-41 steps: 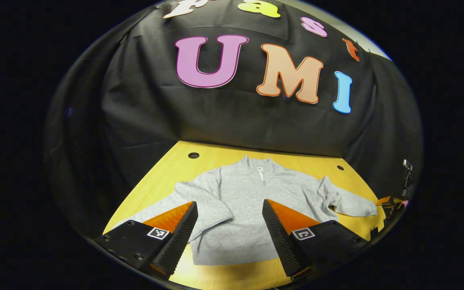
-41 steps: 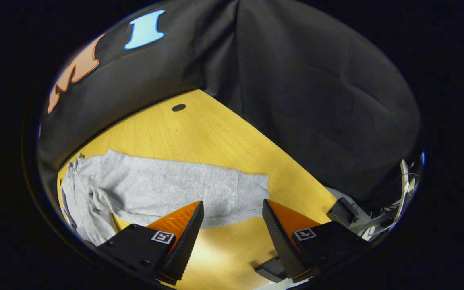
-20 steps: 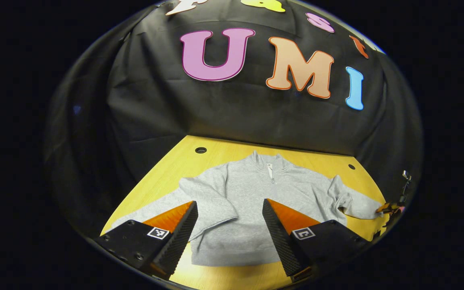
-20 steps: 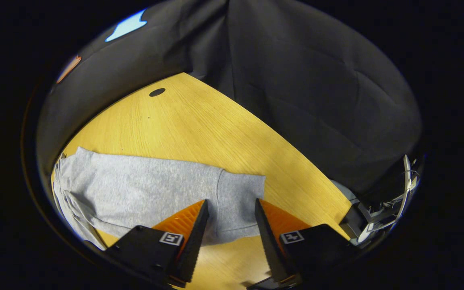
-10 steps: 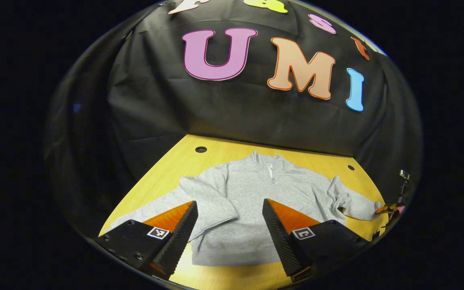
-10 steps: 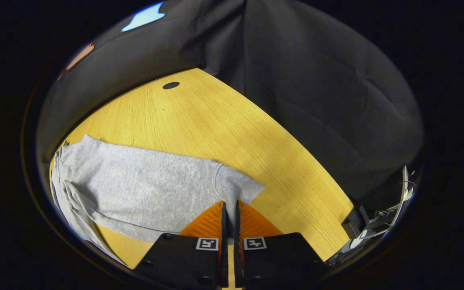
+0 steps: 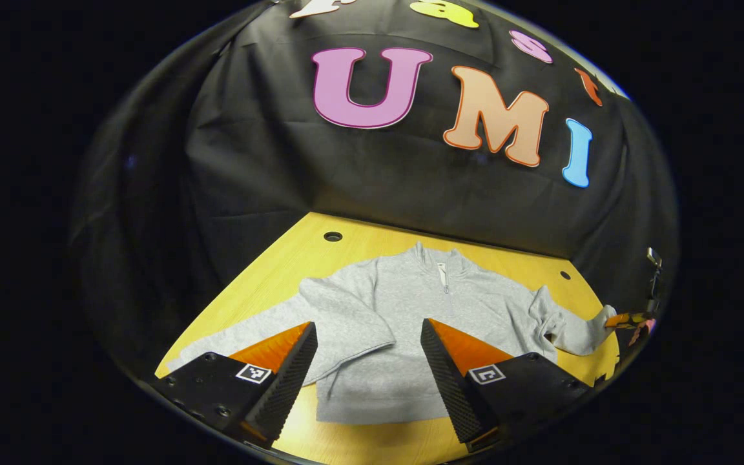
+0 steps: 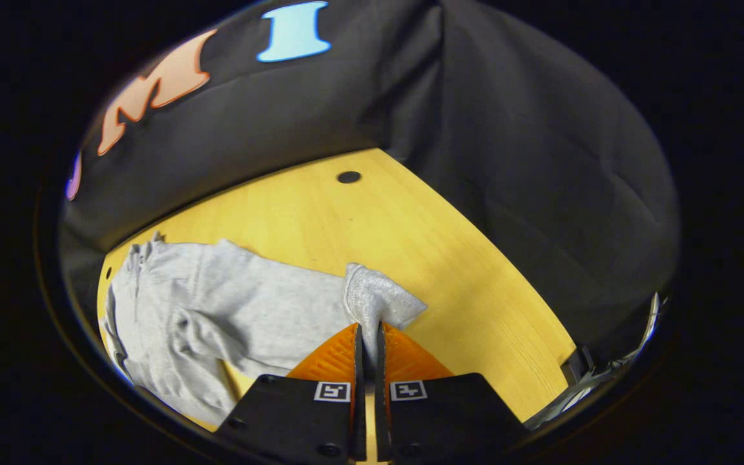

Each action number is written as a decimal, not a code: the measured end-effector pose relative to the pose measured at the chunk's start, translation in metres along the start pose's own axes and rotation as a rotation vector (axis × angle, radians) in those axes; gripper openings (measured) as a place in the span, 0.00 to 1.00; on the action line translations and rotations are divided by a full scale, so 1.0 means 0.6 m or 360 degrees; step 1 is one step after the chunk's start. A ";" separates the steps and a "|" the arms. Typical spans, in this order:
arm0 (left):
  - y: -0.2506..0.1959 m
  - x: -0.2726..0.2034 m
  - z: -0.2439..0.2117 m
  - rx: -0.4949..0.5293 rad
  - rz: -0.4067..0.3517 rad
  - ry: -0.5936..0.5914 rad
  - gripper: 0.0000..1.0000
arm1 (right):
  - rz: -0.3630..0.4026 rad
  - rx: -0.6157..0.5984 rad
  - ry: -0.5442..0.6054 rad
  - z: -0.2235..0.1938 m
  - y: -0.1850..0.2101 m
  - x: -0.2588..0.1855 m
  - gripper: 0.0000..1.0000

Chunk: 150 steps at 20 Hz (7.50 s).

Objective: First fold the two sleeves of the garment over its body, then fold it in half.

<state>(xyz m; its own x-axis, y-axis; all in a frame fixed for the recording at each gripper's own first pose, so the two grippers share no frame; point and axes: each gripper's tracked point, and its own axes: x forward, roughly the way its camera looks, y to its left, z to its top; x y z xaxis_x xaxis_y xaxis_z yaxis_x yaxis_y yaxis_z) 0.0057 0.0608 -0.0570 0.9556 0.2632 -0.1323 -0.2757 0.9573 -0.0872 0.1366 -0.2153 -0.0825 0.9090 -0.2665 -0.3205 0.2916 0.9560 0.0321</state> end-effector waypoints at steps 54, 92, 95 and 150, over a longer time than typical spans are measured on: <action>0.424 -0.032 -0.280 -0.0146 0.0497 0.0450 0.84 | 0.1046 -0.0613 -0.0200 -0.123 0.806 -0.172 0.96; -0.285 0.122 0.027 0.0285 -0.0579 0.0120 0.00 | 0.0460 -0.0350 -0.0138 -0.085 0.255 -0.098 0.96; -0.372 0.132 0.042 0.0355 -0.0692 0.0071 0.00 | 0.0449 -0.0357 -0.0131 -0.081 0.227 -0.087 0.96; 0.098 0.009 -0.251 0.0128 -0.0022 0.0400 0.95 | 0.0486 -0.0431 0.0091 -0.325 0.260 -0.128 0.99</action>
<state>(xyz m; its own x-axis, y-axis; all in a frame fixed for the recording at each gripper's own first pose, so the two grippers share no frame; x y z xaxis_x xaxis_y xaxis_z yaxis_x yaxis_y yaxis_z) -0.0208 0.1003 -0.2115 0.9007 0.2218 -0.3735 -0.2443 0.9696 -0.0133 0.0543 -0.0220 -0.2376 0.9213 0.0345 -0.3872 -0.0850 0.9898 -0.1142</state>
